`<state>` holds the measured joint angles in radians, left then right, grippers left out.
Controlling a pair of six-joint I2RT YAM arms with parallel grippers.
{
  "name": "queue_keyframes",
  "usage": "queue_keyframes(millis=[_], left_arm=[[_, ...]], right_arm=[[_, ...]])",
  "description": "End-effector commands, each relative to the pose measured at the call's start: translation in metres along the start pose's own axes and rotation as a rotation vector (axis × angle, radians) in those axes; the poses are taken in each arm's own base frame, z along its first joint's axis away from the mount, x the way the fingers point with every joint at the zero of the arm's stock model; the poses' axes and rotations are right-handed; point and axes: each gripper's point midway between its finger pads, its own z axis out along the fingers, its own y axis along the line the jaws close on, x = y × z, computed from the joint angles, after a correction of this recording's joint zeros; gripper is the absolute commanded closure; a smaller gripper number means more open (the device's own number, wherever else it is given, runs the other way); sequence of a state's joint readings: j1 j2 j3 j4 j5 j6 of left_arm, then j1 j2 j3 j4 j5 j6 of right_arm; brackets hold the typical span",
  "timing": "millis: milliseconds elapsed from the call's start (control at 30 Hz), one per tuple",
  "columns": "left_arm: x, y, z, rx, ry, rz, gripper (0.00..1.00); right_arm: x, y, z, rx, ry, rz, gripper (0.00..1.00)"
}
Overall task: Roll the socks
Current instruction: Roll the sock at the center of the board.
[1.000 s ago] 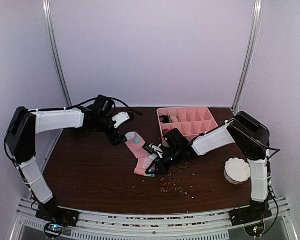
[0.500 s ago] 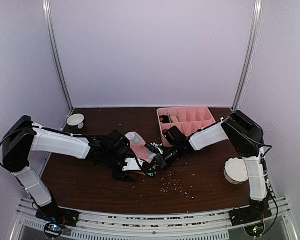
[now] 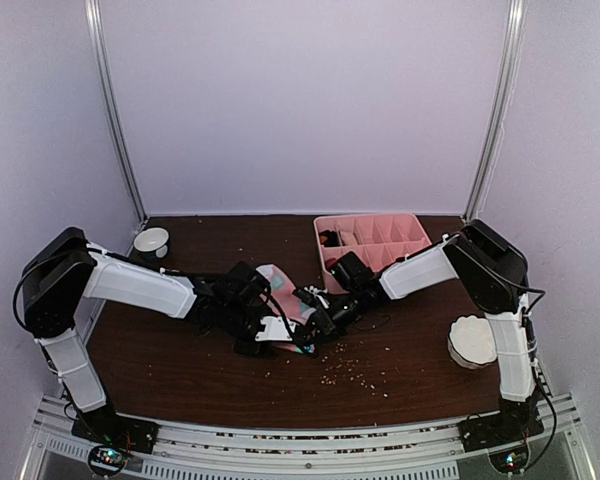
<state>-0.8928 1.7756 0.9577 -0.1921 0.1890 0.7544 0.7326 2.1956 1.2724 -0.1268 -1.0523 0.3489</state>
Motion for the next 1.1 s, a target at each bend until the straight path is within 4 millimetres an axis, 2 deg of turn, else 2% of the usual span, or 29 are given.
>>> queue_keyframes(millis=[0,233,400,533,633,700,833,900,933,967,1000,1033,1067], left_arm=[[-0.014,0.015,-0.001,-0.049,-0.038,0.023,0.54],[-0.026,0.02,-0.01,-0.078,-0.065,0.04,0.53],[-0.02,0.016,0.002,-0.052,-0.031,0.049,0.54],[-0.016,0.013,0.01,-0.029,-0.013,0.041,0.62],[-0.012,0.008,0.016,0.005,0.006,0.037,0.75],[-0.008,0.004,0.02,0.037,0.027,0.031,0.83],[-0.001,-0.009,0.023,0.092,0.046,0.024,0.92],[0.003,-0.016,0.026,0.134,0.063,0.004,1.0],[0.004,-0.02,0.027,0.16,0.073,-0.012,1.0],[0.005,-0.024,0.029,0.194,0.084,-0.032,1.0],[0.007,-0.029,0.031,0.236,0.094,-0.057,1.0],[0.006,-0.033,0.032,0.275,0.097,-0.09,1.0],[0.007,-0.037,0.033,0.309,0.105,-0.125,1.0]], right_arm=[[0.094,-0.095,0.008,0.314,0.202,0.331,1.0],[0.094,-0.094,0.009,0.303,0.197,0.332,1.0],[0.092,-0.092,0.01,0.287,0.191,0.328,1.0],[0.088,-0.089,0.01,0.275,0.18,0.323,1.0],[0.082,-0.086,0.011,0.259,0.157,0.314,1.0],[0.078,-0.083,0.012,0.249,0.139,0.315,1.0],[0.074,-0.079,0.013,0.226,0.128,0.316,1.0],[0.069,-0.076,0.01,0.229,0.114,0.284,1.0],[0.064,-0.074,0.008,0.238,0.095,0.256,1.0],[0.061,-0.072,0.004,0.252,0.075,0.23,0.96],[0.057,-0.072,-0.001,0.276,0.054,0.207,0.74],[0.053,-0.07,-0.006,0.296,0.036,0.183,0.56],[0.05,-0.068,-0.01,0.302,0.017,0.159,0.48]])
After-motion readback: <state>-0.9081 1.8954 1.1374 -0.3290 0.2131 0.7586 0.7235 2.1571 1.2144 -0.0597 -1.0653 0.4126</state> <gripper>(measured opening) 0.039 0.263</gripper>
